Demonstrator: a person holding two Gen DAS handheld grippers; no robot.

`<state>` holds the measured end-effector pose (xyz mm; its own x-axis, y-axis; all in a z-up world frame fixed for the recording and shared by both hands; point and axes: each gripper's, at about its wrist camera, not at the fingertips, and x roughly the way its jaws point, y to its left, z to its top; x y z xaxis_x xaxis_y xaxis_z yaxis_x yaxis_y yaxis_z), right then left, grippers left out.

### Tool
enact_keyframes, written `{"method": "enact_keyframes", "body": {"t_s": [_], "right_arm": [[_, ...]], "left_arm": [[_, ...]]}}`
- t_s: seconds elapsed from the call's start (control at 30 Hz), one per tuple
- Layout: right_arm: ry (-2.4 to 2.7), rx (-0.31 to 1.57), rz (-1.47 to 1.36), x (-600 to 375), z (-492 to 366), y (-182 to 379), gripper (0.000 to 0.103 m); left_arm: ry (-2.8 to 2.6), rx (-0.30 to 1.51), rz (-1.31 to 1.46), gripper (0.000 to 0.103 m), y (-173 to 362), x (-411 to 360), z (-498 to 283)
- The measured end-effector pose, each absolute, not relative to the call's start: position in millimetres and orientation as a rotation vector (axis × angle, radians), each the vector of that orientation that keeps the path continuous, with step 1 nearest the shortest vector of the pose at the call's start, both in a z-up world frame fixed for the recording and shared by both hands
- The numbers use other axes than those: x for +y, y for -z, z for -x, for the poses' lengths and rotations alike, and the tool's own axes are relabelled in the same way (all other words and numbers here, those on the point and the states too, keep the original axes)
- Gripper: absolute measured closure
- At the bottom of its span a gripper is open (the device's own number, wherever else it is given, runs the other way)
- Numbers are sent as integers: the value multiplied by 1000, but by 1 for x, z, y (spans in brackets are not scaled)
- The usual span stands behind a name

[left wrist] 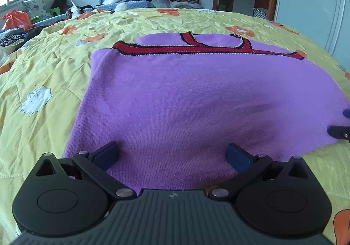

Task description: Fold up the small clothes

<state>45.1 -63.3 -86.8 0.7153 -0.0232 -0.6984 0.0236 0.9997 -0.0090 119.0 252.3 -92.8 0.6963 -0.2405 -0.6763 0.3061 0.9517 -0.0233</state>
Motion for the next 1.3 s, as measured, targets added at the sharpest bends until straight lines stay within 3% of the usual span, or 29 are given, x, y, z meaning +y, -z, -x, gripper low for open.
{"method": "enact_keyframes", "body": {"t_s": [0.33, 0.53, 0.63, 0.77, 0.87, 1.3], "right_arm": [[26, 754, -9, -67, -35, 79, 0], [45, 661, 72, -73, -89, 50, 0], [20, 753, 12, -81, -153, 56, 0], [-48, 727, -92, -94, -201, 65, 0], [22, 755, -5, -96, -226, 84, 0], [91, 701, 2, -110, -204, 73, 0]], "left_arm": [[270, 787, -49, 0, 78, 255, -118], [233, 653, -91, 0, 40, 238, -151], [216, 683, -64, 0, 44, 226, -203], [211, 699, -86, 0, 63, 215, -261], [204, 741, -50, 0, 86, 225, -290], [141, 726, -30, 0, 82, 250, -303]]}}
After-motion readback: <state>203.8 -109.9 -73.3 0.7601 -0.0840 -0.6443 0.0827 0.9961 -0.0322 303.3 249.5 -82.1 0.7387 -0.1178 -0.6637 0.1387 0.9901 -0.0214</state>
